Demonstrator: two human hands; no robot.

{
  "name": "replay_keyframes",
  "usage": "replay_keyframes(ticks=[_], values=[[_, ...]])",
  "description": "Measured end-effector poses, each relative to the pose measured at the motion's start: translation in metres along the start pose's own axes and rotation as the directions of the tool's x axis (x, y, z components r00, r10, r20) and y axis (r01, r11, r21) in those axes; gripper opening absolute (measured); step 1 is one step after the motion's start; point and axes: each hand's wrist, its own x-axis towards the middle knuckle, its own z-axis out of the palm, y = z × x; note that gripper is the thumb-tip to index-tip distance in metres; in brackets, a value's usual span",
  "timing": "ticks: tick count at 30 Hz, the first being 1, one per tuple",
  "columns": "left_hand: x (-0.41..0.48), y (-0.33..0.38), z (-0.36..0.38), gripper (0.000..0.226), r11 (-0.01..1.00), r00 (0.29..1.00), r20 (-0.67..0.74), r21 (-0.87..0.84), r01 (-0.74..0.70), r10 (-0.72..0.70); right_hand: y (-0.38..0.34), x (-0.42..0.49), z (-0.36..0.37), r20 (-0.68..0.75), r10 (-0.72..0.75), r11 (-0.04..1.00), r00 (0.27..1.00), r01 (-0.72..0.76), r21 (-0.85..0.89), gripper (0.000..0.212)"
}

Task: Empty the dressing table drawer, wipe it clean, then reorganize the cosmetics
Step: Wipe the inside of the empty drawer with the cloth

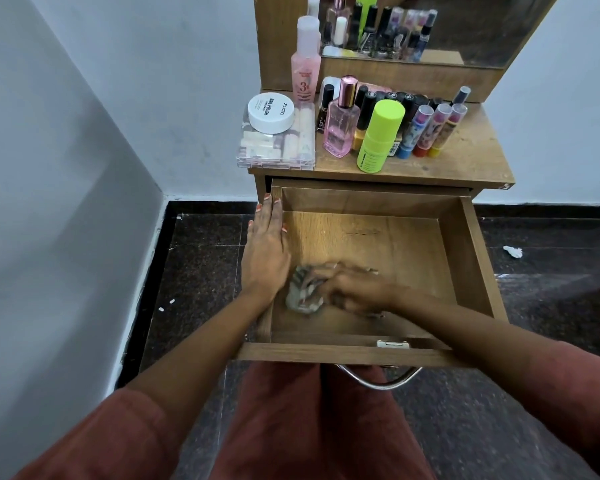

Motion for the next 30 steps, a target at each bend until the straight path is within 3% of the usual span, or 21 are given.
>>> replay_keyframes(ticks=[5,9,12,17,20,22,25,30], values=[[0.0,0.0,0.0,0.048,1.0,1.0,0.006,-0.004,0.002,-0.002,0.053,0.001,-0.015,-0.248,0.313,0.946,0.917,-0.324,-0.003,0.037],[0.002,-0.001,0.001,0.049,1.0,1.0,0.004,0.004,-0.001,0.001,0.046,0.019,-0.009,-0.242,0.443,0.896,0.863,-0.435,0.088,0.04],[0.002,0.0,0.001,0.049,1.0,1.0,0.006,0.002,-0.002,0.002,0.021,0.026,-0.001,-0.155,0.407,0.914,0.9,-0.403,0.055,0.038],[0.001,0.001,0.0,0.048,1.0,1.0,-0.014,0.023,-0.003,0.004,-0.011,0.023,0.014,0.06,0.196,0.979,0.979,-0.199,0.046,0.031],[0.001,0.0,0.001,0.049,0.999,1.0,-0.015,0.037,0.001,-0.001,-0.002,0.001,0.009,0.053,0.145,0.989,0.988,-0.145,-0.011,0.038],[0.001,-0.001,0.001,0.05,0.999,1.0,-0.015,0.036,0.001,0.0,0.008,-0.017,0.004,-0.012,0.195,0.979,0.981,-0.195,-0.057,0.038],[0.001,-0.001,0.001,0.049,1.0,1.0,-0.014,0.021,0.0,0.0,0.03,-0.038,-0.005,-0.096,0.366,0.927,0.926,-0.372,-0.044,0.041],[0.0,0.0,0.001,0.05,1.0,1.0,-0.015,0.021,-0.001,0.002,0.06,-0.046,-0.022,-0.255,0.609,0.787,0.751,-0.611,0.08,0.044]])
